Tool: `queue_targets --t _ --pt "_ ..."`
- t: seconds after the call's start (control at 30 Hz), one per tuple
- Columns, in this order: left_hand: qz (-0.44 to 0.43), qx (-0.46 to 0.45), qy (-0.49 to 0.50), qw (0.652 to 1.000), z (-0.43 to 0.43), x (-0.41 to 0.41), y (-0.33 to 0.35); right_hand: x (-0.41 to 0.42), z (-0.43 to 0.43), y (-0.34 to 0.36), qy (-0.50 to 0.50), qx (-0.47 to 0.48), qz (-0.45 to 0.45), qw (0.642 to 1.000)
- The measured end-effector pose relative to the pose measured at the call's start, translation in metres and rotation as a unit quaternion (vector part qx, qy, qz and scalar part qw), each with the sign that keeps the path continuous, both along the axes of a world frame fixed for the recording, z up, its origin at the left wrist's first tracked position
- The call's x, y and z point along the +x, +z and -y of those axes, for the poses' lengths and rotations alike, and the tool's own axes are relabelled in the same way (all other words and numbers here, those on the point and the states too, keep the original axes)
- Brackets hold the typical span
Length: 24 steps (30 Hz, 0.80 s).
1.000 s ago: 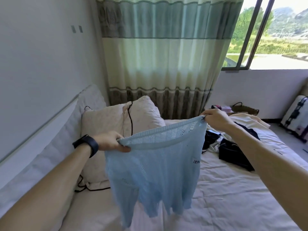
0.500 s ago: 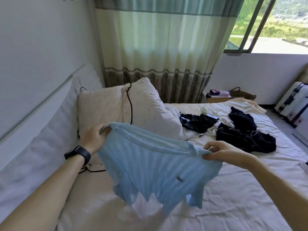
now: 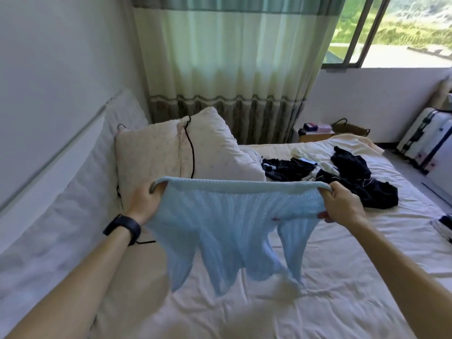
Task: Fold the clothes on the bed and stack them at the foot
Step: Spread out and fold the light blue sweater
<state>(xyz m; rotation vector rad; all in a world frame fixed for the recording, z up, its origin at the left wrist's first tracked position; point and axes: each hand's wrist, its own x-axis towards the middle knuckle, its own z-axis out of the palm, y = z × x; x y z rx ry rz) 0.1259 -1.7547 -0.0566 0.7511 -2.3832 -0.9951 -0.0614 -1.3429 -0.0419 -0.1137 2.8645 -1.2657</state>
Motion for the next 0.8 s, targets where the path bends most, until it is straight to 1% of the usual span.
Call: queue_targets --t 0.03,0.1,0.2,0.27,0.33,0.4,0.47,0.53,0.6,0.67,0.8 --pt "0.01 -0.046 -0.01 0.999 -0.004 0.003 0.005 0.0 -0.006 0.005 0.0 -0.014 -0.007 1.0" --pt "0.009 -0.134 -0.006 0.991 -0.015 0.011 0.019 0.001 -0.02 0.015 0.003 -0.025 -0.071 0.997" --pt "-0.012 -0.22 0.024 0.975 -0.039 0.025 0.039 0.003 -0.048 0.024 0.016 -0.016 -0.16 0.987" --pt "-0.013 -0.242 0.038 0.969 -0.059 0.039 0.045 0.009 -0.071 0.025 0.025 -0.008 -0.178 0.984" --pt "-0.018 -0.227 0.062 0.972 -0.08 0.058 0.044 0.02 -0.091 0.021 0.013 -0.005 -0.183 0.983" --pt "-0.037 -0.162 0.108 0.98 -0.109 0.075 0.034 0.037 -0.106 0.01 -0.023 -0.021 -0.189 0.981" --pt "-0.071 -0.107 0.157 0.979 -0.142 0.092 0.017 0.061 -0.114 -0.007 -0.056 -0.063 -0.193 0.978" --pt "-0.097 -0.075 0.184 0.975 -0.17 0.109 -0.001 0.084 -0.119 -0.024 -0.08 -0.106 -0.186 0.973" --pt "-0.12 -0.052 0.205 0.97 -0.187 0.129 -0.016 0.101 -0.126 -0.04 -0.1 -0.144 -0.207 0.962" --pt "-0.155 -0.048 0.243 0.957 -0.196 0.149 -0.021 0.114 -0.135 -0.051 -0.103 -0.182 -0.257 0.943" --pt "-0.203 -0.099 0.293 0.929 -0.2 0.172 -0.013 0.121 -0.144 -0.058 -0.071 -0.217 -0.325 0.918"
